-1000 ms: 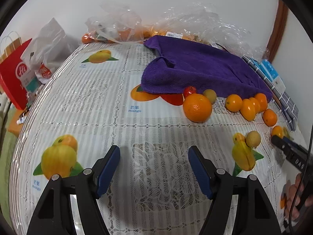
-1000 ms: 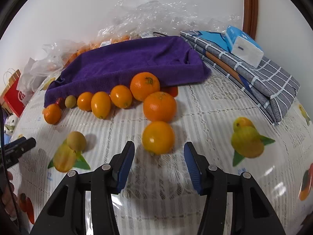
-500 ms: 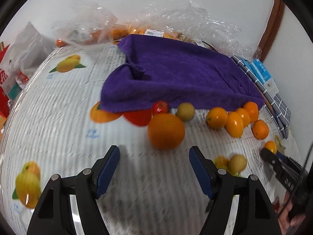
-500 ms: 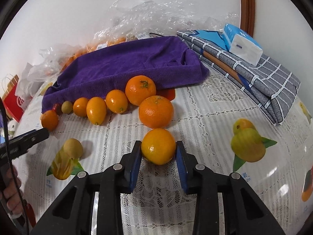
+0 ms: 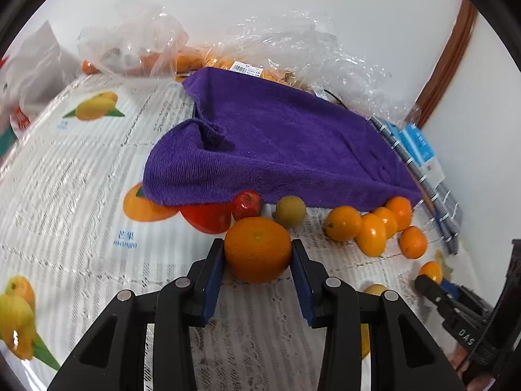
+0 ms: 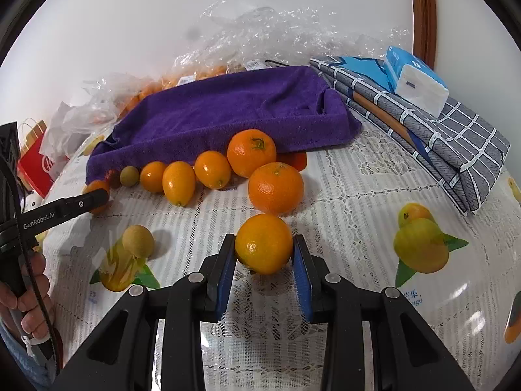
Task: Organize fruits
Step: 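Grasp a large orange with the right gripper while the left gripper grasps another orange, then carry both held oranges up and over onto the purple towel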
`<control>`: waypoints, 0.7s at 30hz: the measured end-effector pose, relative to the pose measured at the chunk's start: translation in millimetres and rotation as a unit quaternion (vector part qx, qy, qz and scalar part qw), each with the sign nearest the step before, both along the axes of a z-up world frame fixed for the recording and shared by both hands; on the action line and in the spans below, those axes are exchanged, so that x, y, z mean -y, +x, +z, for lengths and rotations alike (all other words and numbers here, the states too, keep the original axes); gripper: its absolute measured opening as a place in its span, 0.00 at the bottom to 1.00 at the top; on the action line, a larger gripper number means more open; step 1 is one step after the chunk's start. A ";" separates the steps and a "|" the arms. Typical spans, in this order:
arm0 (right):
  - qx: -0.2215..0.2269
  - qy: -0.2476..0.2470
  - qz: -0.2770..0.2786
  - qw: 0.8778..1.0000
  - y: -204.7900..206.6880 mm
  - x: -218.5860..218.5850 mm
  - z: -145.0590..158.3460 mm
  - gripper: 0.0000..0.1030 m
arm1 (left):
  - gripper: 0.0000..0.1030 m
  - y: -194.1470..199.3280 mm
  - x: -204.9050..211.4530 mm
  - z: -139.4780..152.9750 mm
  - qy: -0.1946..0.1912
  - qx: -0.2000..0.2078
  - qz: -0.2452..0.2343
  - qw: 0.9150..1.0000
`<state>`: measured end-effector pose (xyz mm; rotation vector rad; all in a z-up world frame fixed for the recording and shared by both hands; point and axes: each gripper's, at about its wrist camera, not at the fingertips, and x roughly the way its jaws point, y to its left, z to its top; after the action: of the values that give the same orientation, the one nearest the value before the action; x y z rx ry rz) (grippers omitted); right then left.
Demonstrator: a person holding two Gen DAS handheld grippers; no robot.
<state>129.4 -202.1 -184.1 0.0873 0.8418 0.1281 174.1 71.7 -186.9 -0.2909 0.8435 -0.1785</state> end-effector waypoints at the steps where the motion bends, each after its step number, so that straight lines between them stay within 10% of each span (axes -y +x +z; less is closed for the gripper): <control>1: 0.001 0.001 0.000 1.000 -0.4 0.1 0.3 0.33 | 0.37 -1.1 -1.0 0.2 -0.005 0.001 -0.001 1.000; 21: 0.041 0.011 -0.003 0.999 -13.5 -0.1 37.1 0.33 | 0.37 -19.4 -8.5 41.3 -0.020 0.079 -0.002 0.997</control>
<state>115.9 -202.0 -146.9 0.1038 0.7577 0.1350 154.7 80.2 -145.6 -0.3091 0.6841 -0.2207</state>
